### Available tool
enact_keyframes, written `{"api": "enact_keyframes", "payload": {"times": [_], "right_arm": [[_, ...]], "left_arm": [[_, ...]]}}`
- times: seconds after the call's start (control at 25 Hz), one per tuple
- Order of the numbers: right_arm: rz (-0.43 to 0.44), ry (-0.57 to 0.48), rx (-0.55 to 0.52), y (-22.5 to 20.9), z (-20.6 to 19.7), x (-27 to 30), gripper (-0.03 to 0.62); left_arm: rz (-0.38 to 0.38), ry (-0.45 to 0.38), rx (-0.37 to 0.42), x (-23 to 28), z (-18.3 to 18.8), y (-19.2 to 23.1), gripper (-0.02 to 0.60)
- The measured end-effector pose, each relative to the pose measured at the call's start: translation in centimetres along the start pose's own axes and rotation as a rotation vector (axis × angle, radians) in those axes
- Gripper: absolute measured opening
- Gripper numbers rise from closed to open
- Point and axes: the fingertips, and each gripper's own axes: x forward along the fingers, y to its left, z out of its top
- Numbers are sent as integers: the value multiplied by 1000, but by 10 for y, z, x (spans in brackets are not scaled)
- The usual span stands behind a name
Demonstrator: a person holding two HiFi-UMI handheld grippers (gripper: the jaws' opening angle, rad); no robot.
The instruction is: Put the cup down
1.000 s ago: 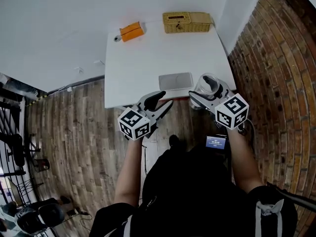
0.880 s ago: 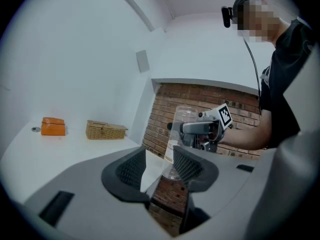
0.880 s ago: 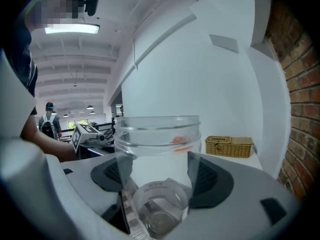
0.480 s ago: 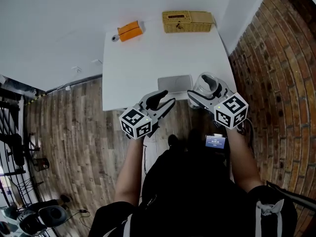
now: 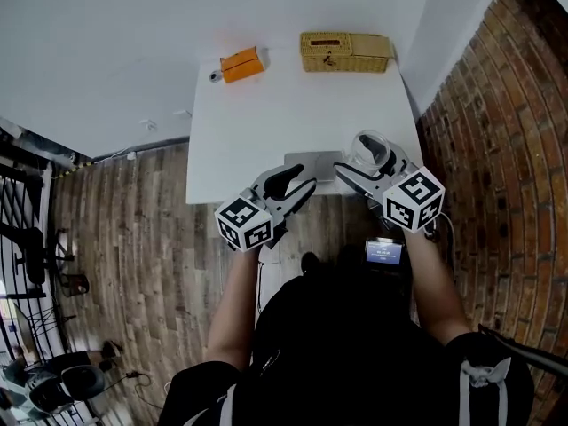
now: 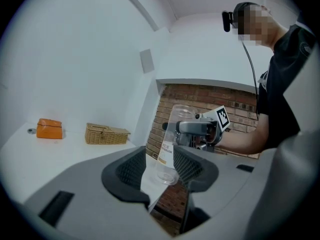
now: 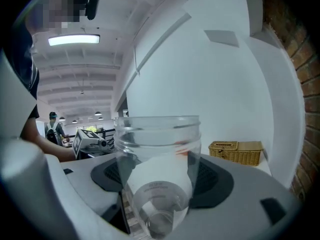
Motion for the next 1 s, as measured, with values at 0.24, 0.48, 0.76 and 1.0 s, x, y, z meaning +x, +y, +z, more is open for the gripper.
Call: {"api": "enact_keyframes", "payload": {"times": [0.24,0.48,0.76,1.0], "right_arm": [[32,2,-1,-2,1,7,354],[53,17,8,-5,-6,11,354],[61,38,-14,-29,-11,26,354],[70,66,-65,-52,-21,69,354]], "left_arm": [[20,-1,-8,2,3,6,178],[32,9,-12,5,0,8,178],[57,30,-20,1,2,14,175],[122,34,-55,-13,0,25,175]]}}
